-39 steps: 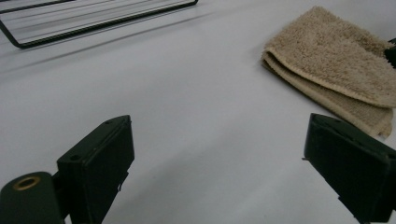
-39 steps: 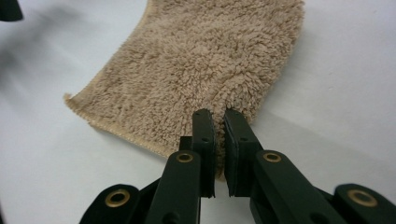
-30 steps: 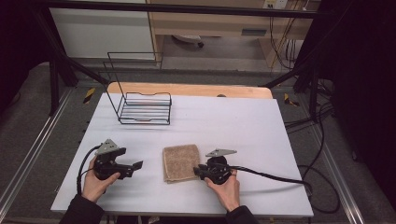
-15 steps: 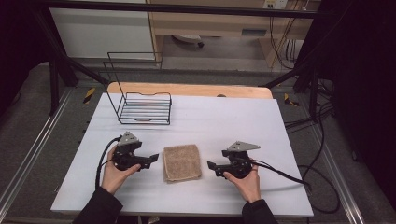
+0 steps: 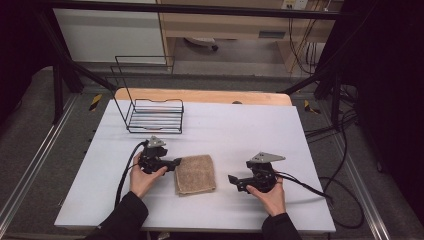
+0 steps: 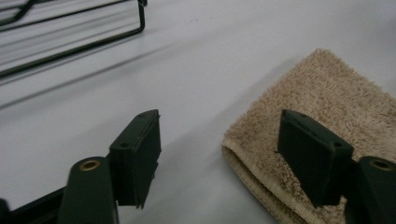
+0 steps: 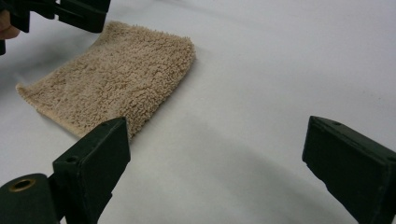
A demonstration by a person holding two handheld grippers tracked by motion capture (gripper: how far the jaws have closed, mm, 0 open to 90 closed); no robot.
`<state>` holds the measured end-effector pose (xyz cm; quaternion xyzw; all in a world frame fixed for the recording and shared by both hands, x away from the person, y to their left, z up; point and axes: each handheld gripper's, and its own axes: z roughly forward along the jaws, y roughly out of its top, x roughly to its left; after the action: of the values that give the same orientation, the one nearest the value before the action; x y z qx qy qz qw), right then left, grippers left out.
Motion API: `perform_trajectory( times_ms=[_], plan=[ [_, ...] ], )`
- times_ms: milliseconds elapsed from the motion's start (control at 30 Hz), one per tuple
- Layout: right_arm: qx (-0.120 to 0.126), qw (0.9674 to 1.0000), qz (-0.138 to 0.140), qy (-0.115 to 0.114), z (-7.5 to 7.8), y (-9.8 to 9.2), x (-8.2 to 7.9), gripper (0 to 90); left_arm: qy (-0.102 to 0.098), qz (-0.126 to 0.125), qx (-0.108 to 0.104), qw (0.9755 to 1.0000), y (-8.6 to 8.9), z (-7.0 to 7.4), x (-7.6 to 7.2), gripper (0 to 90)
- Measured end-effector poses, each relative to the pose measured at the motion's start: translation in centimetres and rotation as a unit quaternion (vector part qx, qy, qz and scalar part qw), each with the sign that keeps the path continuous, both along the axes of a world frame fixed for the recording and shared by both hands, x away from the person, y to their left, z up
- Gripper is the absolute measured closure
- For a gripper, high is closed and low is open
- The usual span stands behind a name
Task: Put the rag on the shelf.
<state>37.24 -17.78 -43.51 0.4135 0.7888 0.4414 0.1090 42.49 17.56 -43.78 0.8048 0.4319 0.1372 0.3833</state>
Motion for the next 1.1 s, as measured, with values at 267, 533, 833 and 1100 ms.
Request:
perform_trajectory(
  times_ms=[267,533,833,1100],
  plan=[
    [0.001,1.0000,0.000,0.007,-0.2,0.2,0.1,7.9,0.011,0.008,0.008,0.9999,-0.6,-0.7,0.4,51.6],
    [0.000,0.9999,0.004,0.013,-0.2,0.2,0.1,7.2,0.030,0.002,-0.006,0.9995,-1.0,-1.0,0.5,62.1],
    [0.004,0.9999,0.005,0.015,-0.2,0.2,0.3,6.8,0.046,-0.001,-0.017,0.9988,-1.3,-1.1,0.4,69.8],
    [0.005,0.9999,0.006,0.013,-0.1,0.5,0.7,7.5,0.057,0.003,-0.028,0.9980,-1.3,-1.2,0.5,77.1]
  ],
)
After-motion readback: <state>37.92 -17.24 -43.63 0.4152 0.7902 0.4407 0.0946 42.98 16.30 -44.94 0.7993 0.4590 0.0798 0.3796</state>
